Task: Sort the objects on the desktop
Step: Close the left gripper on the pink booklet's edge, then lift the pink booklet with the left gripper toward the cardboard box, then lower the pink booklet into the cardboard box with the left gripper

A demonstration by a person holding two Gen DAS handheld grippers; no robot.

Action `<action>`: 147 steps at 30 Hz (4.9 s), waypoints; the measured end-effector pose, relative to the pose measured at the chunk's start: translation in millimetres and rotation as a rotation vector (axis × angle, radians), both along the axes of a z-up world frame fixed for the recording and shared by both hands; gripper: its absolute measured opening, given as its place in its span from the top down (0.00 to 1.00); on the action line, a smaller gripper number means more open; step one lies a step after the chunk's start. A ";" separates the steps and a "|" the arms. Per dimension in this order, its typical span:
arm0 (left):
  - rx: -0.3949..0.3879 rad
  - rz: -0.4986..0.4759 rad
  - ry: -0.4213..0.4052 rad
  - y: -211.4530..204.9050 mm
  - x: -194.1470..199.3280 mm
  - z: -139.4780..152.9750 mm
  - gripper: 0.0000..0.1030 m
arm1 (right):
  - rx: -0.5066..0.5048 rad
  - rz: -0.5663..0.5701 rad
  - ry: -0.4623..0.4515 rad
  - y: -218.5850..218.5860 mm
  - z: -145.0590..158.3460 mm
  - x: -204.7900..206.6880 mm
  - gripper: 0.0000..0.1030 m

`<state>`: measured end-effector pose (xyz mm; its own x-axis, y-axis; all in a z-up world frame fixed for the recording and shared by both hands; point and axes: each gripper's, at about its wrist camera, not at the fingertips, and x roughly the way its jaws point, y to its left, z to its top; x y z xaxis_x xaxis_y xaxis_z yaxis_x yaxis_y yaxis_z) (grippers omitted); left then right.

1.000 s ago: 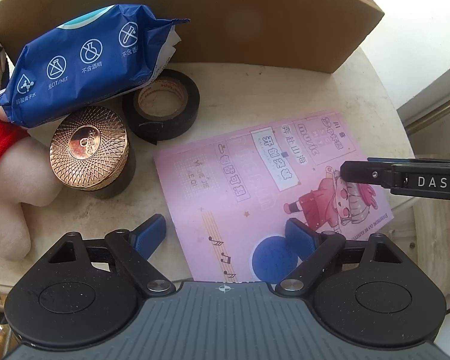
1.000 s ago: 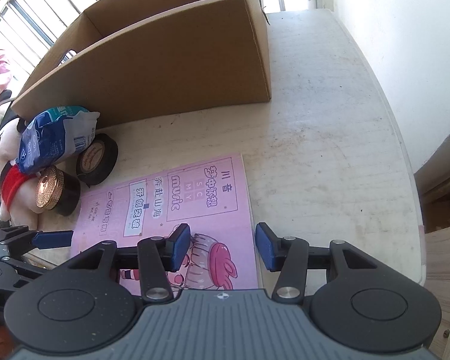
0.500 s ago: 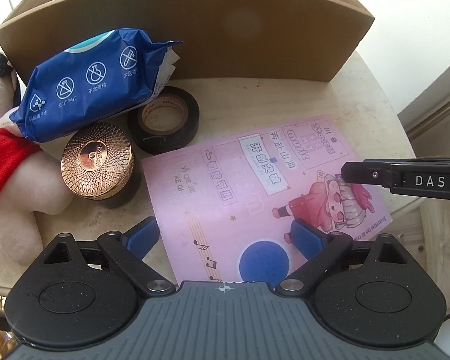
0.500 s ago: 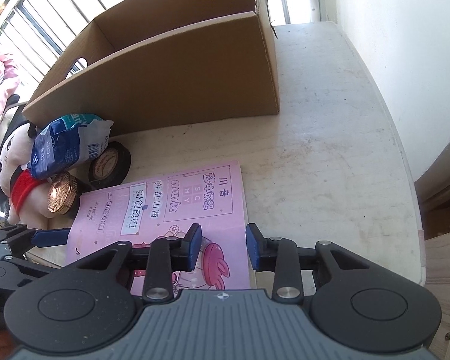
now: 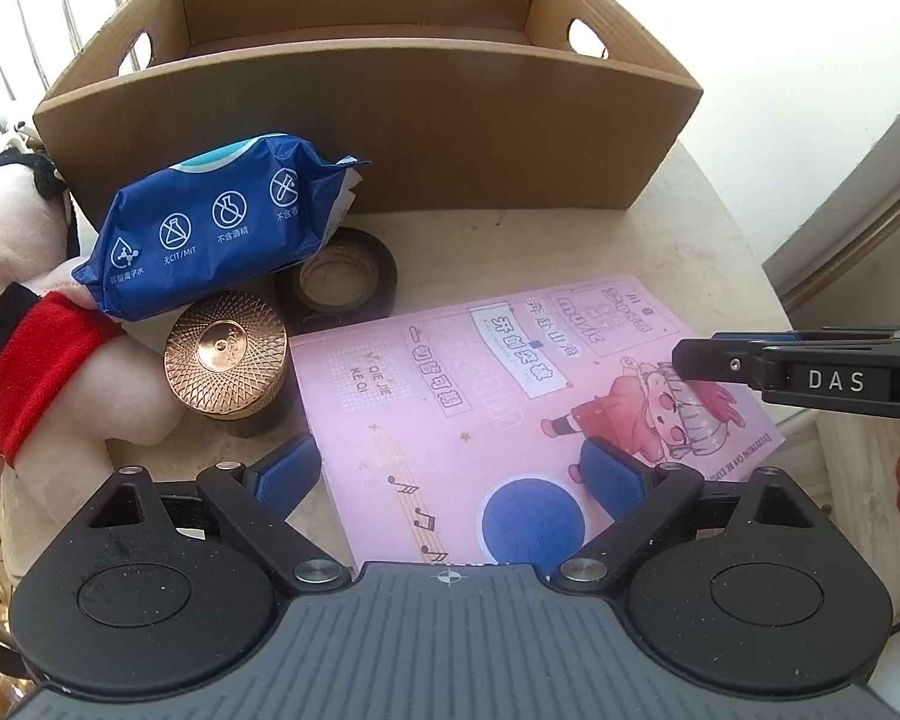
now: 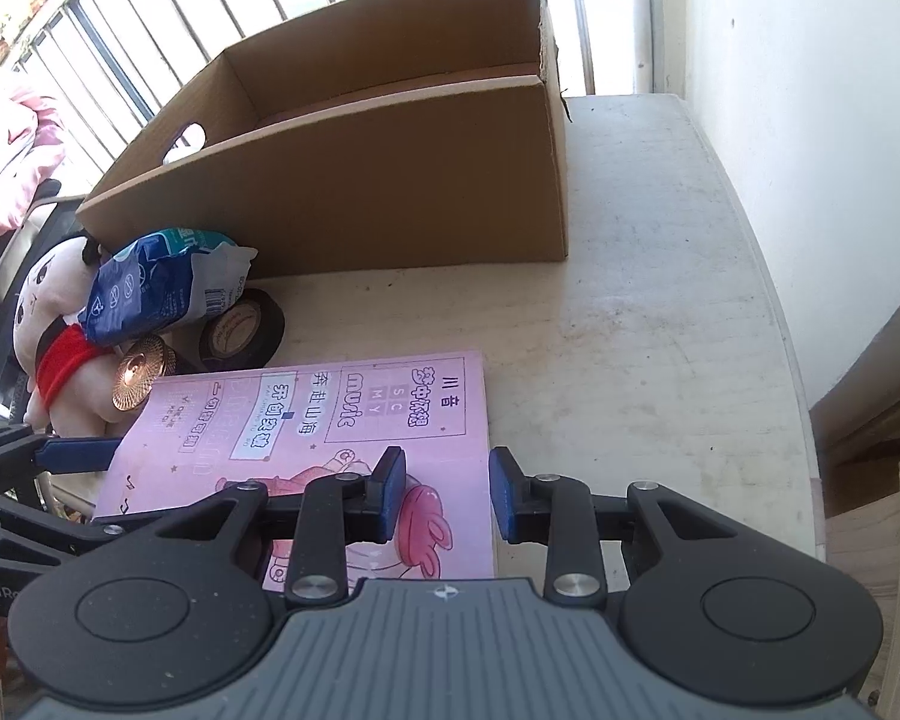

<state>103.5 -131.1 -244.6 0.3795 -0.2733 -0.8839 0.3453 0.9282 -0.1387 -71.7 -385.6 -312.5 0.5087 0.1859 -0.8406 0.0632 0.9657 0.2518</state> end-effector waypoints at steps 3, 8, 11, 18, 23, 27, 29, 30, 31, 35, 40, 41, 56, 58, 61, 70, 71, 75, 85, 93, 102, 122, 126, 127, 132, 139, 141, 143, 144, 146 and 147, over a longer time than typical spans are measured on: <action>0.005 -0.017 -0.016 1.1 -11.8 -0.5 0.09 | -0.055 0.061 0.000 6.1 -13.1 0.0 0.68; 0.015 0.006 0.012 -4.5 -25.0 -19.2 0.10 | -0.107 0.160 -0.004 11.9 -25.8 3.9 0.68; -0.013 0.051 0.049 -0.4 -31.0 -32.6 0.11 | -0.155 0.236 -0.014 19.6 -25.2 4.6 0.68; -0.140 0.180 0.132 25.7 -46.0 -43.9 0.13 | -0.180 0.332 0.005 23.2 -24.7 12.7 0.68; -0.247 0.285 0.202 46.4 -43.0 -55.8 0.12 | -0.166 0.393 0.007 24.9 -25.1 18.8 0.68; -0.313 0.307 0.259 49.6 -40.0 -70.5 0.13 | -0.158 0.477 0.001 35.1 -24.5 26.2 0.67; -0.334 0.317 0.275 49.3 -43.0 -73.2 0.16 | -0.162 0.516 -0.007 40.6 -24.7 29.8 0.67; -0.334 0.334 0.276 49.7 -44.9 -73.5 0.16 | -0.155 0.529 -0.007 41.6 -24.9 32.3 0.67; -0.332 0.347 0.276 50.4 -46.4 -73.6 0.16 | -0.145 0.538 -0.004 42.2 -25.0 34.6 0.66; -0.338 0.415 0.286 56.1 -54.5 -73.1 0.21 | -0.111 0.564 0.015 42.2 -25.1 41.9 0.62; -0.338 0.437 0.276 59.7 -60.0 -67.9 0.25 | -0.021 0.531 0.060 33.5 -26.7 56.1 0.58; -0.340 0.439 0.275 60.3 -60.9 -67.7 0.25 | 0.001 0.519 0.065 31.6 -27.5 59.7 0.58; -0.391 0.453 0.217 63.7 -70.5 -81.5 0.25 | 0.215 0.547 0.115 24.7 -36.2 92.0 0.50; -0.389 0.456 0.214 62.7 -70.7 -81.3 0.25 | 0.216 0.556 0.119 24.4 -36.3 92.7 0.52; -0.389 0.462 0.213 63.2 -70.8 -81.9 0.25 | 0.229 0.547 0.133 21.4 -36.8 95.4 0.55; -0.357 0.498 0.266 65.4 -66.6 -68.1 0.23 | 0.299 0.431 0.187 12.9 -40.7 95.0 0.58; -0.349 0.502 0.267 65.6 -64.1 -61.7 0.22 | 0.309 0.422 0.191 12.5 -40.4 94.2 0.58; -0.330 0.514 0.265 68.3 -60.9 -48.1 0.20 | 0.330 0.393 0.199 12.4 -38.1 93.4 0.58; -0.265 0.502 0.244 60.6 -48.2 -8.7 0.18 | 0.382 0.317 0.167 7.0 -4.3 93.7 0.58; -0.208 0.458 0.194 53.6 -31.1 51.6 0.15 | 0.422 0.263 0.080 -5.4 57.4 97.5 0.58; -0.160 0.374 0.093 32.9 -1.8 129.8 0.15 | 0.444 0.210 -0.065 -29.1 117.9 108.9 0.58; -0.199 0.168 -0.017 0.8 104.6 160.9 0.14 | 0.342 -0.044 -0.203 -55.8 152.0 171.5 0.58; -0.233 0.112 -0.031 8.9 143.1 147.7 0.12 | 0.293 -0.082 -0.214 -46.5 136.5 198.6 0.58; -0.242 0.097 -0.034 11.5 152.8 140.0 0.12 | 0.284 -0.086 -0.216 -43.9 130.3 205.3 0.58; -0.288 0.065 -0.035 24.0 196.0 96.1 0.12 | 0.255 -0.149 -0.216 -31.8 96.6 235.4 0.58; -0.300 0.017 0.007 29.3 239.1 58.1 0.12 | 0.224 -0.238 -0.178 -26.6 65.2 247.5 0.58; -0.298 -0.003 0.049 26.7 249.0 45.9 0.12 | 0.218 -0.262 -0.154 -27.6 57.2 246.8 0.58; -0.290 -0.020 0.072 23.1 253.5 37.9 0.12 | 0.213 -0.275 -0.137 -28.6 51.5 245.1 0.58; -0.283 -0.028 0.083 20.4 254.6 33.7 0.11 | 0.207 -0.276 -0.129 -28.6 49.3 244.2 0.58; -0.269 -0.025 0.113 15.4 256.7 26.0 0.10 | 0.180 -0.274 -0.111 -26.8 45.7 242.3 0.58; -0.255 -0.026 0.127 11.4 257.6 21.6 0.09 | 0.163 -0.270 -0.098 -25.9 44.2 241.8 0.58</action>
<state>361.1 -119.7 -223.0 0.2597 -0.5012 -0.8254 0.3335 0.8487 -0.4105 170.1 -411.6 -268.3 0.6347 0.1610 -0.7558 0.2797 0.8639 0.4189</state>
